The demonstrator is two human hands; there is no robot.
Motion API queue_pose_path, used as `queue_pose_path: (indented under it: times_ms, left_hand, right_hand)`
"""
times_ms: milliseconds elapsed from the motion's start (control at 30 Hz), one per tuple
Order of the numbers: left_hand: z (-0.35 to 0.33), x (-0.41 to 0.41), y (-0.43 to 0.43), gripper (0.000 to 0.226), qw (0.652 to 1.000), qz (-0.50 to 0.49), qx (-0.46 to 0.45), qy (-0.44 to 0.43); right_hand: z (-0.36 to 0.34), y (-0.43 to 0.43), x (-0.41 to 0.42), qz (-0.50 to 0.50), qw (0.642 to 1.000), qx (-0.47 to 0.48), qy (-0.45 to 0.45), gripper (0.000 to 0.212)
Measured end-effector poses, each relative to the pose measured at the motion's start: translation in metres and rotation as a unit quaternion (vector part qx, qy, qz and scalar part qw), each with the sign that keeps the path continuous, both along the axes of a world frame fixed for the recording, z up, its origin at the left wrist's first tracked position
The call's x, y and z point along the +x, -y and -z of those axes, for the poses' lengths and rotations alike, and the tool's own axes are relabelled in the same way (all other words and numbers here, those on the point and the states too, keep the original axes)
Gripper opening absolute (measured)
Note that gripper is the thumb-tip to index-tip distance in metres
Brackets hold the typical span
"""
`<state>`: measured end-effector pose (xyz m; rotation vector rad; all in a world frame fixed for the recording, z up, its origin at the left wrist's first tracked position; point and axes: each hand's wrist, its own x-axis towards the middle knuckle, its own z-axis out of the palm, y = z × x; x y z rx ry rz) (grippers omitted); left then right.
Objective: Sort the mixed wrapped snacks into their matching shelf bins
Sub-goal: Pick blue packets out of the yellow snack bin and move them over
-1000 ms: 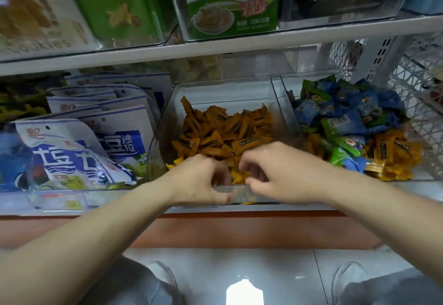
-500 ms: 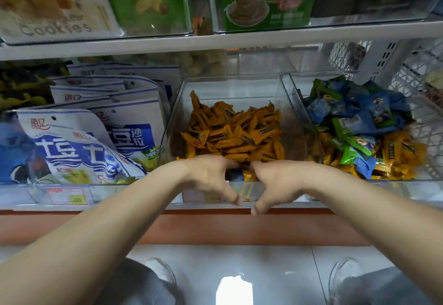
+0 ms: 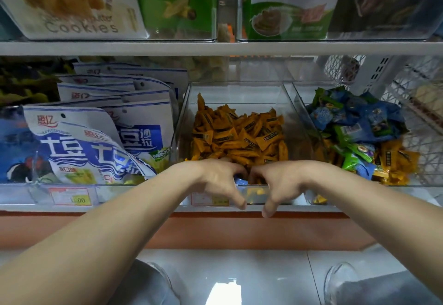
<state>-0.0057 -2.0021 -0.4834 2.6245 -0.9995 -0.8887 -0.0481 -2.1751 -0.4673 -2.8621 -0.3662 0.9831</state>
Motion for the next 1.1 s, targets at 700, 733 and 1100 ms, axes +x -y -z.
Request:
queue_pose_path:
  times_ms: [700, 733, 1100]
  left_hand:
    - [-0.025, -0.004, -0.019, 0.03, 0.994, -0.023, -0.107, -0.029]
    - [-0.028, -0.004, -0.021, 0.028, 0.992, -0.029, -0.118, -0.028]
    - [-0.036, -0.002, -0.028, 0.01, 0.965, -0.118, -0.231, 0.025]
  right_hand:
    - [-0.002, 0.01, -0.002, 0.0, 0.987, 0.162, 0.017, 0.032]
    - [-0.003, 0.01, -0.003, 0.004, 0.984, 0.175, 0.022, 0.03]
    - [-0.009, 0.013, 0.0, 0.164, 0.924, 0.33, 0.106, 0.017]
